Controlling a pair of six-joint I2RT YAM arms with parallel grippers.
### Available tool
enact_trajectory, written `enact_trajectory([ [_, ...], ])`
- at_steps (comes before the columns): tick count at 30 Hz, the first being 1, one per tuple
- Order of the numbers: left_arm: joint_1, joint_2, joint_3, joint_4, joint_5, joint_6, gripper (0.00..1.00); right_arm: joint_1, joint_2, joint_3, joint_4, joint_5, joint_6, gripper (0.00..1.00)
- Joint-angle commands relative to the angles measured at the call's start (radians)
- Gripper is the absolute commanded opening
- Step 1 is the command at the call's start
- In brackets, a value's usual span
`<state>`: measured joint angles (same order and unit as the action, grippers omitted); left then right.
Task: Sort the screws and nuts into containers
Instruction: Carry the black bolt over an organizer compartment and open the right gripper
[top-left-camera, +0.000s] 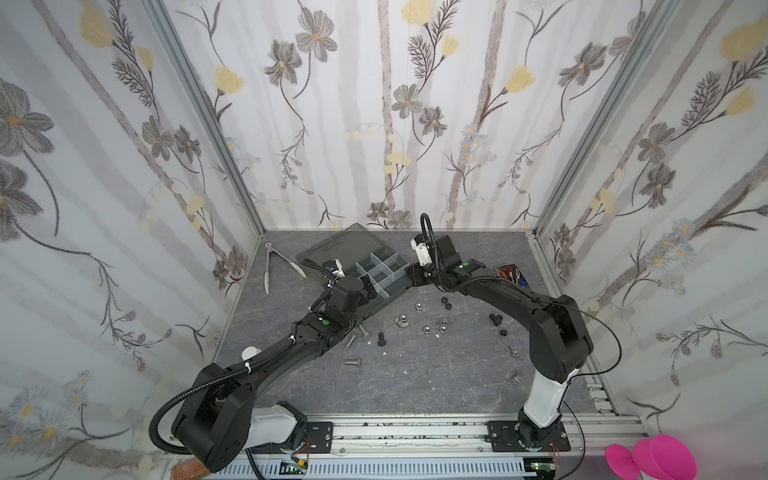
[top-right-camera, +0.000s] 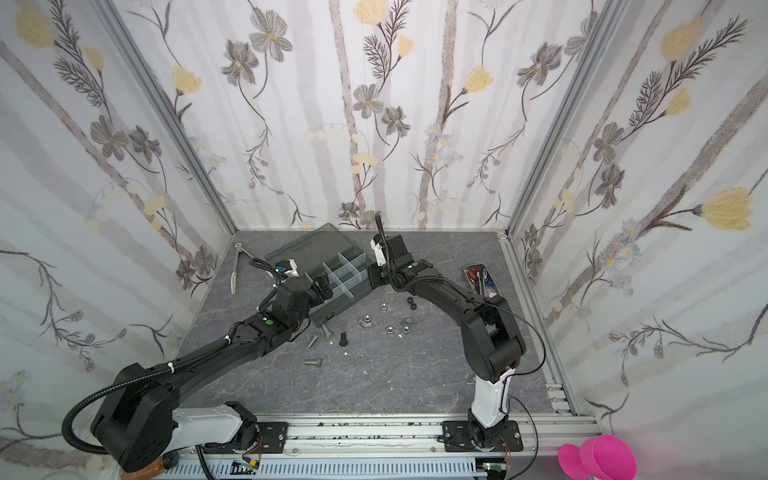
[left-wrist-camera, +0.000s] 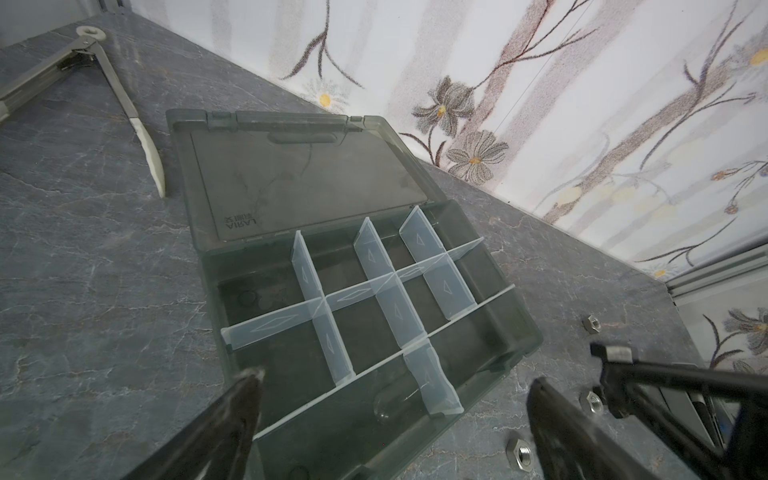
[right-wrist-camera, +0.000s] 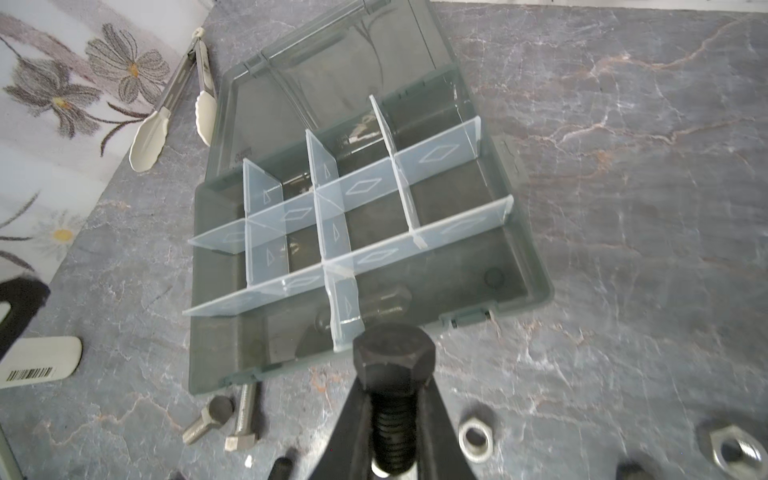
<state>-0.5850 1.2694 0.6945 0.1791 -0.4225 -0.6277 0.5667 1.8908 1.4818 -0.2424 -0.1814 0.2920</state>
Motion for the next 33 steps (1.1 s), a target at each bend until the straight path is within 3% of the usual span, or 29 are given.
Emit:
enact_trajectory([
  [1, 0.001, -0.044, -0.1, 0.212, -0.005, 0.05, 1.0, -0.02, 0.08, 0.098, -0.02, -0.041, -0.033, 0.13],
  [4, 0.002, -0.044, -0.153, 0.292, -0.005, 0.065, 1.0, -0.032, 0.166, 0.193, -0.04, -0.046, -0.046, 0.13],
  [11, 0.011, 0.013, -0.131, 0.275, 0.005, 0.075, 1.0, -0.036, 0.309, 0.363, -0.063, -0.034, -0.068, 0.13],
  [25, 0.014, 0.094, -0.071, 0.223, 0.015, 0.071, 1.0, -0.061, 0.454, 0.499, -0.035, -0.079, -0.057, 0.13],
  [33, 0.014, 0.09, -0.064, 0.208, 0.039, 0.074, 1.0, -0.069, 0.486, 0.513, -0.009, -0.097, -0.044, 0.27],
])
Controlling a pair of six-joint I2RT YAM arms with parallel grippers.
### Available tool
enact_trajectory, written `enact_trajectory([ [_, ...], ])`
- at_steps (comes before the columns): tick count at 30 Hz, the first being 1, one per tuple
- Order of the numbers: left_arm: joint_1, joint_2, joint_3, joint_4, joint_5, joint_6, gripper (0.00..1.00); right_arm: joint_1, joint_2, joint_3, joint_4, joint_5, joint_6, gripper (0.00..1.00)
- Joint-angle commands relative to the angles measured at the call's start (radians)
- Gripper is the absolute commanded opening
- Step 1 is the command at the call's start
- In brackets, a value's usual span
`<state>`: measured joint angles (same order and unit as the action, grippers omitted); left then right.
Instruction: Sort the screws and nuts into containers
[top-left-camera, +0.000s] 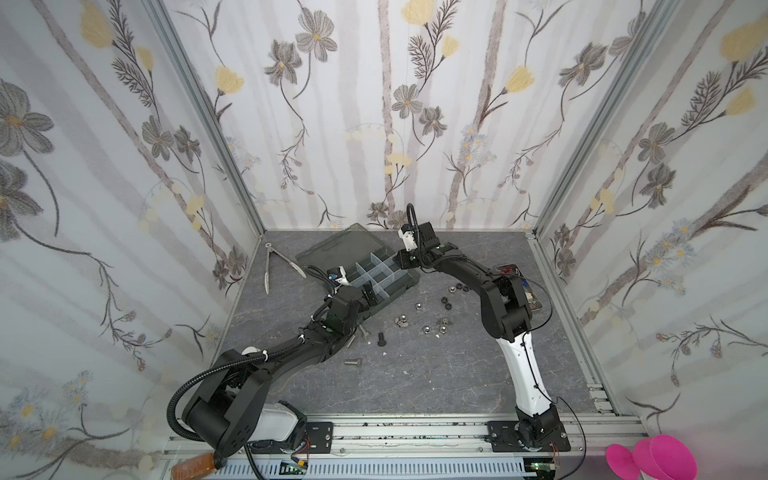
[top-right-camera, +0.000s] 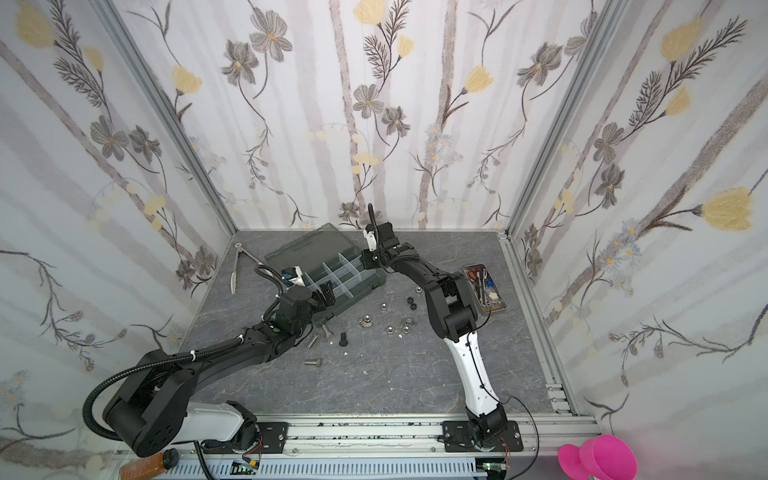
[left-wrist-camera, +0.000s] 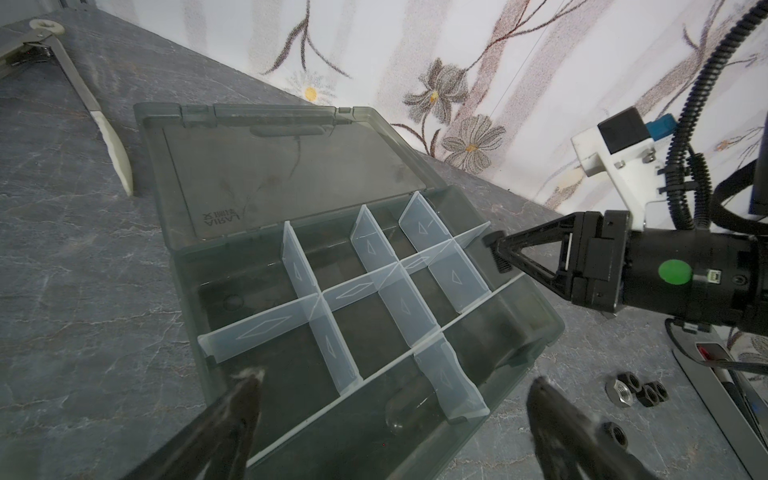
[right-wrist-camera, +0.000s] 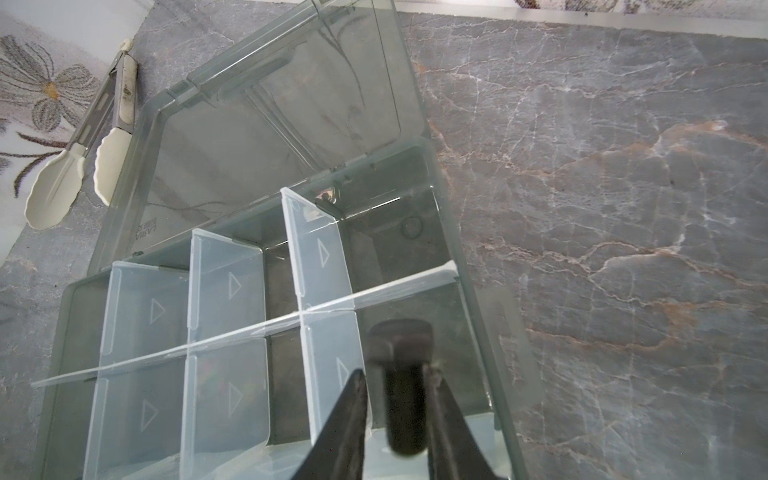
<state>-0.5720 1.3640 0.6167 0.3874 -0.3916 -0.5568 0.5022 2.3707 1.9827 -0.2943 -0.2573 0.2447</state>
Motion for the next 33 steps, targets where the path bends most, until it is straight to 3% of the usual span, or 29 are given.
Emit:
enact_trajectory([
  [1, 0.001, -0.004, 0.018, -0.012, 0.018, 0.003, 1.0, -0.005, 0.006, 0.011, 0.047, -0.024, 0.005, 0.28],
  [11, -0.018, 0.036, 0.178, -0.31, 0.095, -0.008, 0.91, -0.009, -0.063, -0.038, 0.083, -0.062, 0.026, 0.31],
  [23, -0.179, 0.119, 0.515, -0.867, 0.087, -0.042, 0.8, -0.011, -0.518, -0.628, 0.5, -0.008, 0.141, 0.31],
  [30, -0.195, 0.118, 0.556, -1.003, 0.135, -0.081, 0.71, -0.03, -0.746, -0.97, 0.747, 0.17, 0.231, 0.32],
  [33, -0.197, 0.125, 0.561, -1.039, 0.144, -0.098, 0.69, -0.062, -0.828, -1.084, 0.819, 0.229, 0.251, 0.37],
])
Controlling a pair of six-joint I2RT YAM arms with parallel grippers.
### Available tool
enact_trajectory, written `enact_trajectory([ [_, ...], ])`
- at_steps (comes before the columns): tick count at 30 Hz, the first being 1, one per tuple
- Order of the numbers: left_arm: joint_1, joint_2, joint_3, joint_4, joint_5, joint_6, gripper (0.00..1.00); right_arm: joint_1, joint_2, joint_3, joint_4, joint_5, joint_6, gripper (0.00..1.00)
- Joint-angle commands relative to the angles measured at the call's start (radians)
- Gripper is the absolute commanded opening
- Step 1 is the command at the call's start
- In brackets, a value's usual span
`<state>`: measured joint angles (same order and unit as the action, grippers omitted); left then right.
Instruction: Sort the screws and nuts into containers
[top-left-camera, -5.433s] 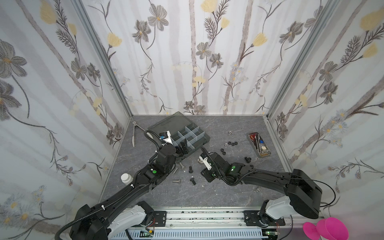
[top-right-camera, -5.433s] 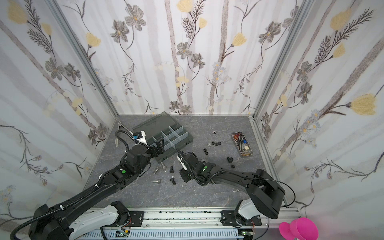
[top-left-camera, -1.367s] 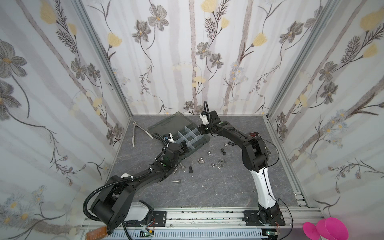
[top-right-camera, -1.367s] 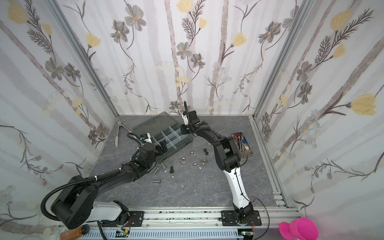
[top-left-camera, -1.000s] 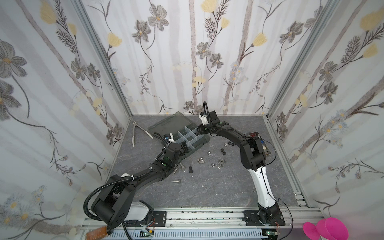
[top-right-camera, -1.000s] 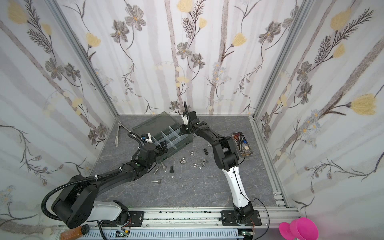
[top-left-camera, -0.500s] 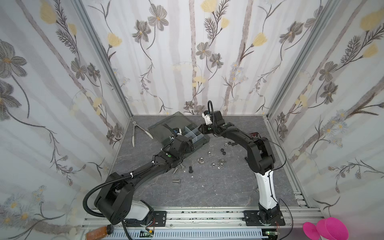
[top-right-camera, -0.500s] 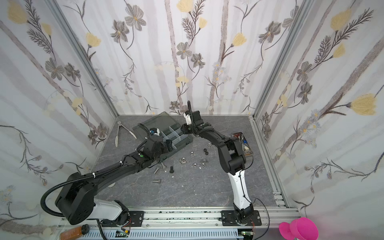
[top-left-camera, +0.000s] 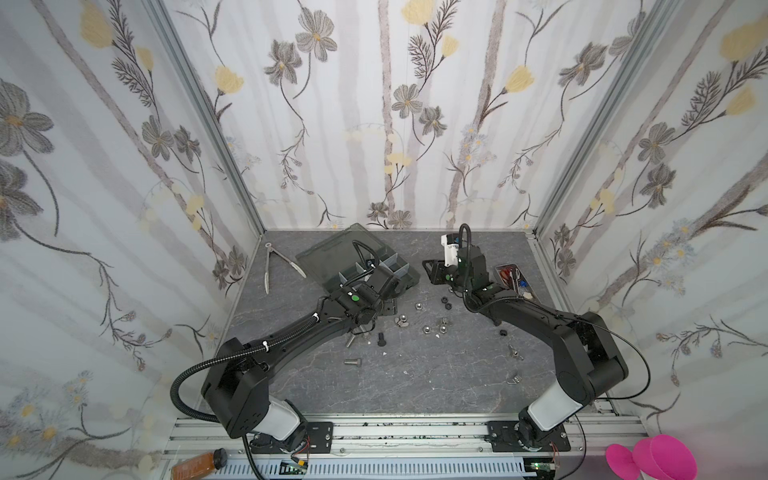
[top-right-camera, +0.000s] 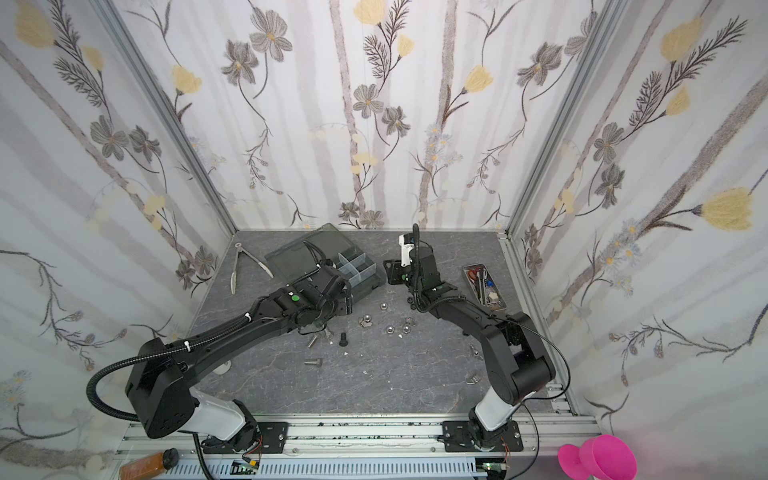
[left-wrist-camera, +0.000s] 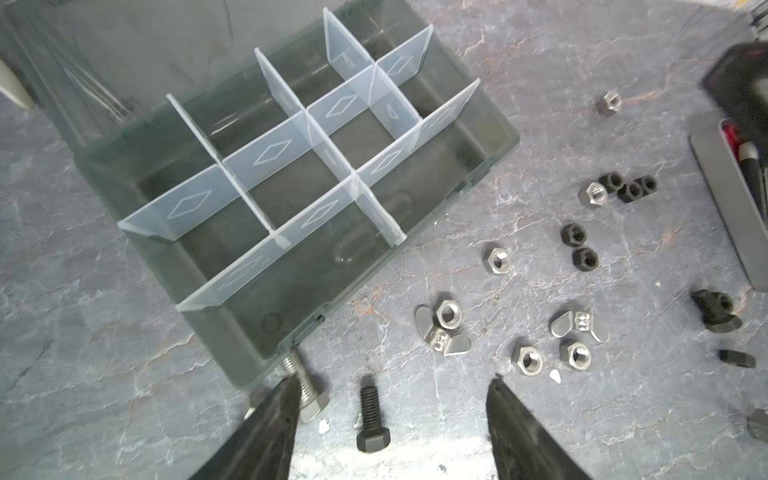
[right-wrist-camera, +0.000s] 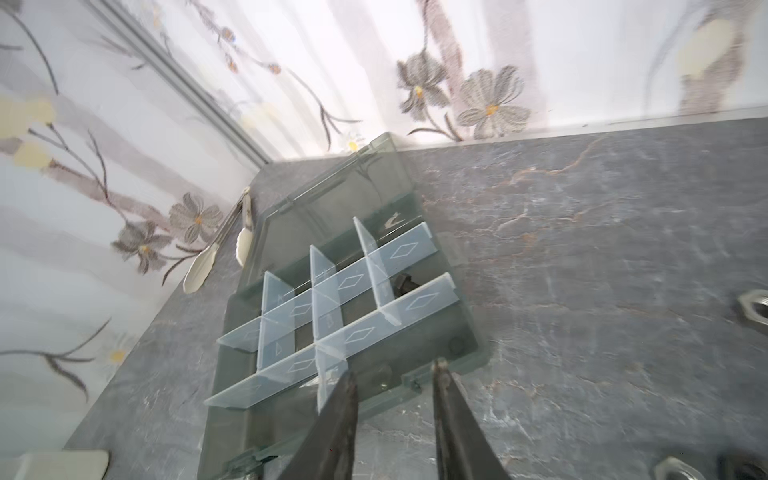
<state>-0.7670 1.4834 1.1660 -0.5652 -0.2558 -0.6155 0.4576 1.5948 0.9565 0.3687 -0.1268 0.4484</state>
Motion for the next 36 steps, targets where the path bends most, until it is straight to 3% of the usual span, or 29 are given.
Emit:
enact_trajectory([
  [1, -0.002, 0.01, 0.014, -0.097, 0.014, -0.042, 0.68, -0.033, -0.071, -0.092, 0.182, 0.108, 0.06, 0.38],
  [7, -0.024, 0.072, 0.036, -0.148, 0.047, -0.058, 0.63, -0.116, -0.125, -0.229, 0.304, 0.13, 0.128, 0.43],
  [27, -0.051, 0.274, 0.021, -0.101, 0.146, -0.085, 0.45, -0.12, -0.134, -0.248, 0.307, 0.177, 0.1, 0.45],
  [36, -0.062, 0.274, -0.038, -0.089, 0.155, -0.099, 0.44, -0.12, -0.122, -0.248, 0.318, 0.177, 0.101, 0.45],
])
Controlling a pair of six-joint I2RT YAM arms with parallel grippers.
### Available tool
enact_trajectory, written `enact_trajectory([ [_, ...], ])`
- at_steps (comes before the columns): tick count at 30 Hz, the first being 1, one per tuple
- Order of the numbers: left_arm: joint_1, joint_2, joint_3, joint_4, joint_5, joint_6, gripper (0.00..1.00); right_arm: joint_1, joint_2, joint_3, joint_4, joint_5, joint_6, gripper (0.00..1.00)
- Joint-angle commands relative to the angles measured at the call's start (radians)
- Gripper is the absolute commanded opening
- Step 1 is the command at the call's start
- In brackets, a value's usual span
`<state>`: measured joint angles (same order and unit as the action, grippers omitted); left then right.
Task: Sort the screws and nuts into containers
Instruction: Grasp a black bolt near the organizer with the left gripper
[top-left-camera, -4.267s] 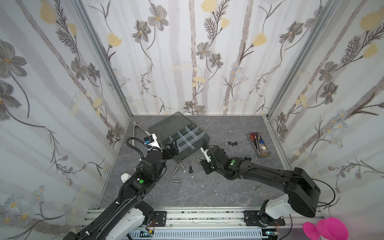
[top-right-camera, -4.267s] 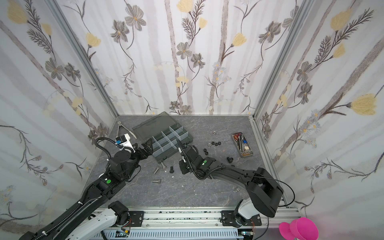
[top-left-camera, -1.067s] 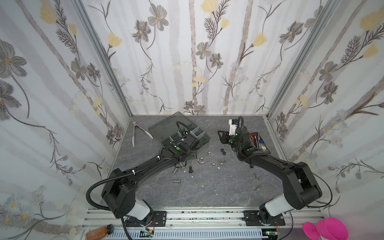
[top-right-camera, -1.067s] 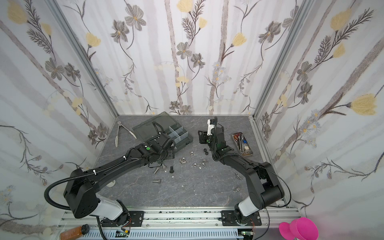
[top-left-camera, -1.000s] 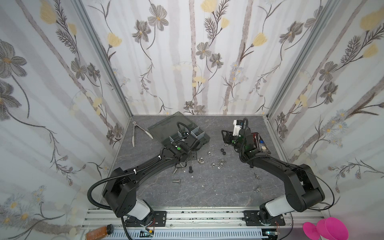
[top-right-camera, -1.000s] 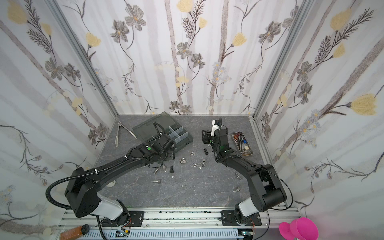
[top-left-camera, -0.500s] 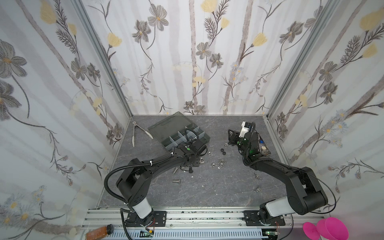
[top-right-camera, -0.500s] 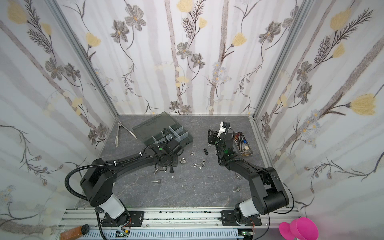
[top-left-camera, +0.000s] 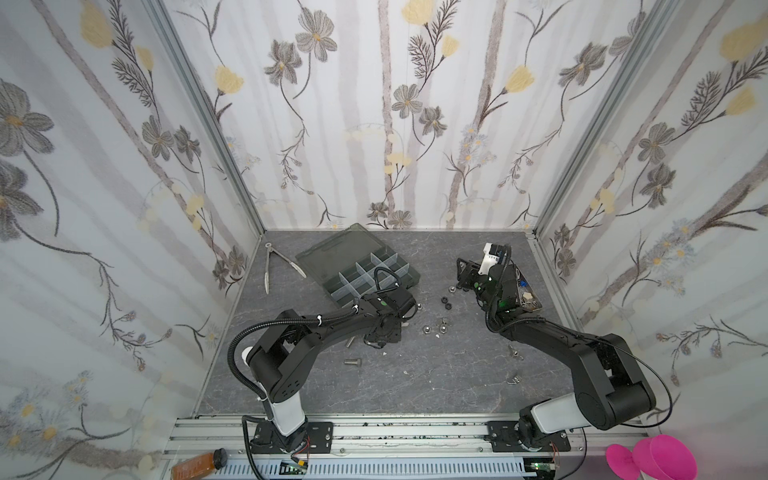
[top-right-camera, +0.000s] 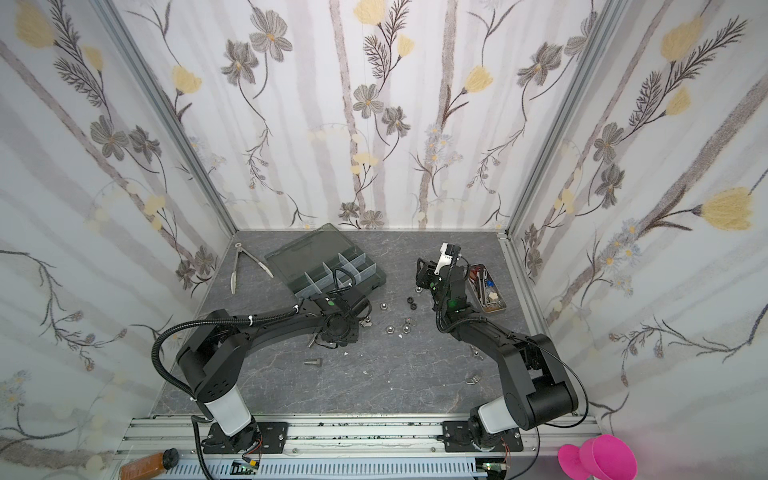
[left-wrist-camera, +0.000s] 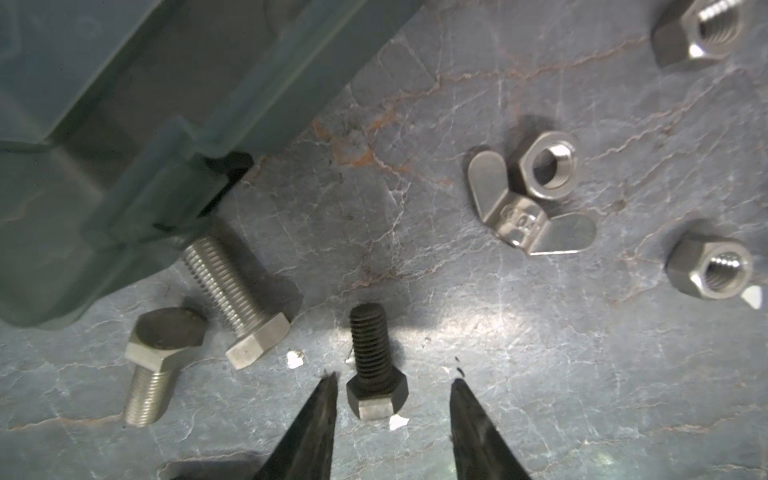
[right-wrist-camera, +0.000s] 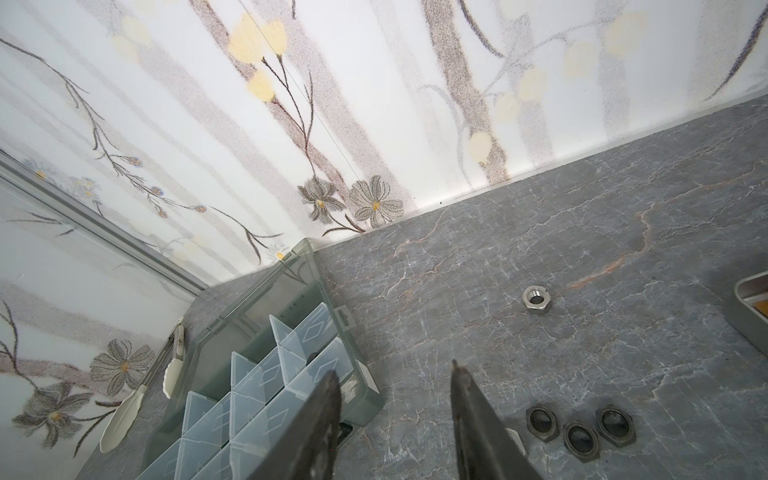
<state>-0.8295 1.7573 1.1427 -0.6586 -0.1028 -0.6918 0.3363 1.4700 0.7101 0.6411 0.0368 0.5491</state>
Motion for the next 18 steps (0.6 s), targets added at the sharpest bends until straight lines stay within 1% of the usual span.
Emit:
enact_trajectory([
  [1, 0.0, 0.001, -0.02, 0.008, 0.001, -0.022, 0.44, 0.001, 0.003, -0.002, 0.045, 0.014, 0.0, 0.45],
  [10, 0.0, 0.024, -0.042, 0.036, 0.008, -0.016, 0.42, 0.0, 0.007, 0.0, 0.045, 0.006, 0.001, 0.45],
  [18, 0.002, 0.076, -0.011, 0.045, 0.002, 0.003, 0.4, 0.0, 0.012, 0.003, 0.043, -0.002, -0.001, 0.45],
])
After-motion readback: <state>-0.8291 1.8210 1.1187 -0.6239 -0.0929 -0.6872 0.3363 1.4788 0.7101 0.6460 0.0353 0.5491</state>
